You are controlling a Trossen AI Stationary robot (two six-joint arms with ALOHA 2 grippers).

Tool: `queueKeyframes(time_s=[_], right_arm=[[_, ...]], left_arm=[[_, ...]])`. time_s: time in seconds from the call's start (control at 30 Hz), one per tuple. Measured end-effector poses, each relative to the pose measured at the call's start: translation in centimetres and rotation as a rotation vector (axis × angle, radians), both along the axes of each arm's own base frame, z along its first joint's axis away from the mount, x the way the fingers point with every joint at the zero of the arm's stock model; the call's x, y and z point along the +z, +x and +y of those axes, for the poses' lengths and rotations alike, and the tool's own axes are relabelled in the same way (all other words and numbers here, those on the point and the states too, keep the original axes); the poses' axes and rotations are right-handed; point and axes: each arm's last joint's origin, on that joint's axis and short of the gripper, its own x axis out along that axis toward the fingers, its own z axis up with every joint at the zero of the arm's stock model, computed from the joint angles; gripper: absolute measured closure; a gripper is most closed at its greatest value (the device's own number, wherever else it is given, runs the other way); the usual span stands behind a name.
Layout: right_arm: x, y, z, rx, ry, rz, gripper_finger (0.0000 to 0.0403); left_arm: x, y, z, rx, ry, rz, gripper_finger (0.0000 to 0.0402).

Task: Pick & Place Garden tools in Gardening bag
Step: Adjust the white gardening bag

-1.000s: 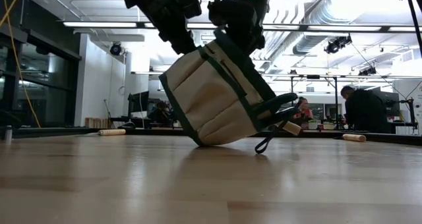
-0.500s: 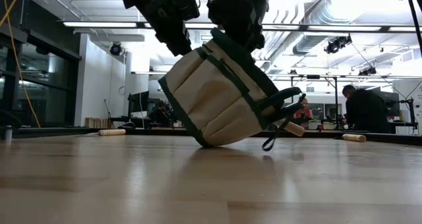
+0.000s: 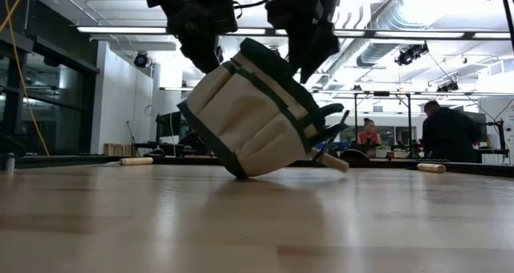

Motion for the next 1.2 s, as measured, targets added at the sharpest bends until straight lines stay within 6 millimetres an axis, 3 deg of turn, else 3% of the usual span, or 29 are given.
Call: queueKeyframes(time_s=[0.27, 0.73, 0.97, 1.2], right_arm=[[-0.2, -1.2, 0.9, -0.132, 0.131, 0.101, 0.0147], [-0.7, -1.6, 6.9, -0.493, 0.093, 0.044, 0.0147], [-4.0, -1.7, 11.0, -0.338, -0.004, -0.029, 0.0147], [-6.6, -1.5, 11.1, -0.246, -0.154, -0.12, 0.0147]], left_arm=[[-0.1, -0.1, 0.0, 0.013, 0.013, 0.019, 0.0401], [-0.1, -0.1, 0.1, 0.025, 0.028, 0.024, 0.0401], [-0.1, -0.1, 0.1, 0.026, 0.03, 0.024, 0.0401], [-0.1, -0.1, 0.1, 0.026, 0.03, 0.023, 0.0401]])
